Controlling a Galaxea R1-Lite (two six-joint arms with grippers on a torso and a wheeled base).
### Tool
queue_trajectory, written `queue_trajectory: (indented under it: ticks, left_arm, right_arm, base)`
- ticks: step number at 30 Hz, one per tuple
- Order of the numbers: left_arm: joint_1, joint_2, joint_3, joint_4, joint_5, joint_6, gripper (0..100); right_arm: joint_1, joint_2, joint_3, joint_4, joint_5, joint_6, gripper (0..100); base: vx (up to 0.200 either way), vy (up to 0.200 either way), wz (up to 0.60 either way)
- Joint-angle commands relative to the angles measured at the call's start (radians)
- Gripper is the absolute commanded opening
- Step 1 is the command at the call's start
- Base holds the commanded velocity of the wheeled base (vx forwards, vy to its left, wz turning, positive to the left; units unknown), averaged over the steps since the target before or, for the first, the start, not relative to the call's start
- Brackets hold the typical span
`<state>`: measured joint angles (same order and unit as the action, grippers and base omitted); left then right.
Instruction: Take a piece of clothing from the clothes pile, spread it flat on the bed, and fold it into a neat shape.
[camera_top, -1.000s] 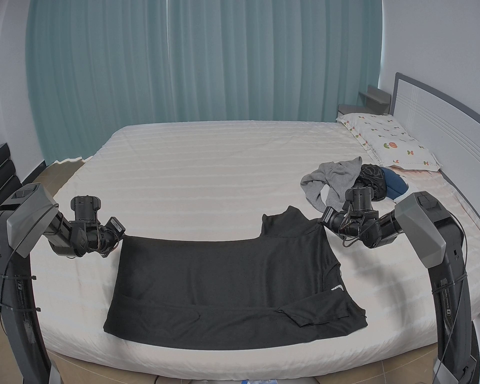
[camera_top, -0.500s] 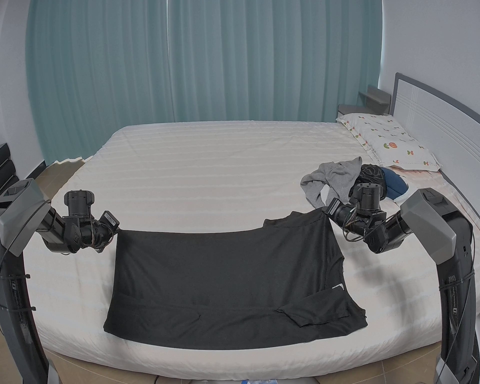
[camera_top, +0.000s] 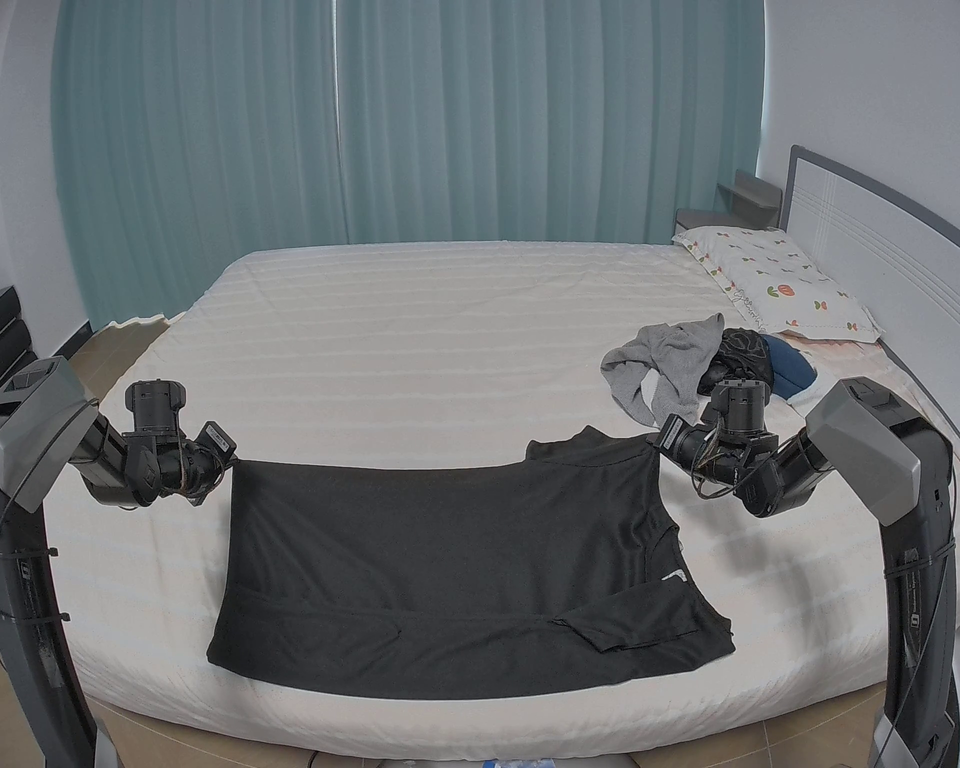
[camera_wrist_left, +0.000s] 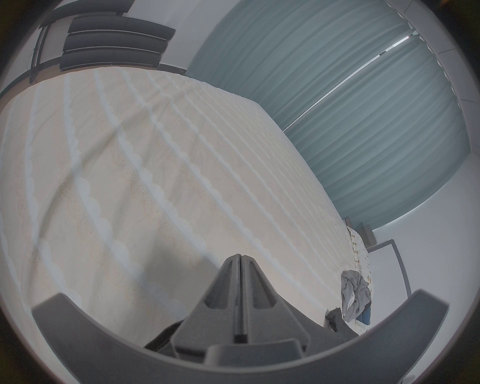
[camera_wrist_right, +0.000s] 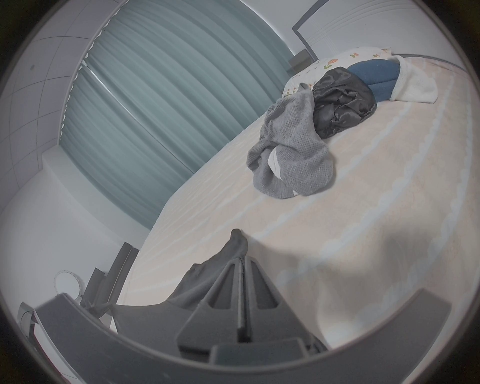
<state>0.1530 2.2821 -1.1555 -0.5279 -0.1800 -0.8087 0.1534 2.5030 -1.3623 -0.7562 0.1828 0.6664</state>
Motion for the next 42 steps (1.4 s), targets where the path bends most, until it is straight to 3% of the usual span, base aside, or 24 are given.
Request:
queue_trajectory:
  ticks: [1, 24, 42]
  left_arm:
    - [0.003, -0.01, 0.002, 0.0, -0.001, -0.001, 0]
    - [0.01, -0.016, 0.013, 0.0, -0.001, -0.003, 0]
    - [0.008, -0.101, 0.14, -0.001, -0.015, 0.069, 0]
  right_arm:
    - [0.002, -0.018, 0.009, -0.012, 0.012, 0.004, 0]
    - [-0.015, -0.032, 0.045, -0.069, 0.014, 0.035, 0]
    - [-0.031, -0.181, 0.287, -0.071, 0.136, 0.019, 0]
  base:
    - [0.0, 0.0, 0.0]
    - [0.0, 0.0, 0.0]
    - [0.0, 0.0, 0.0]
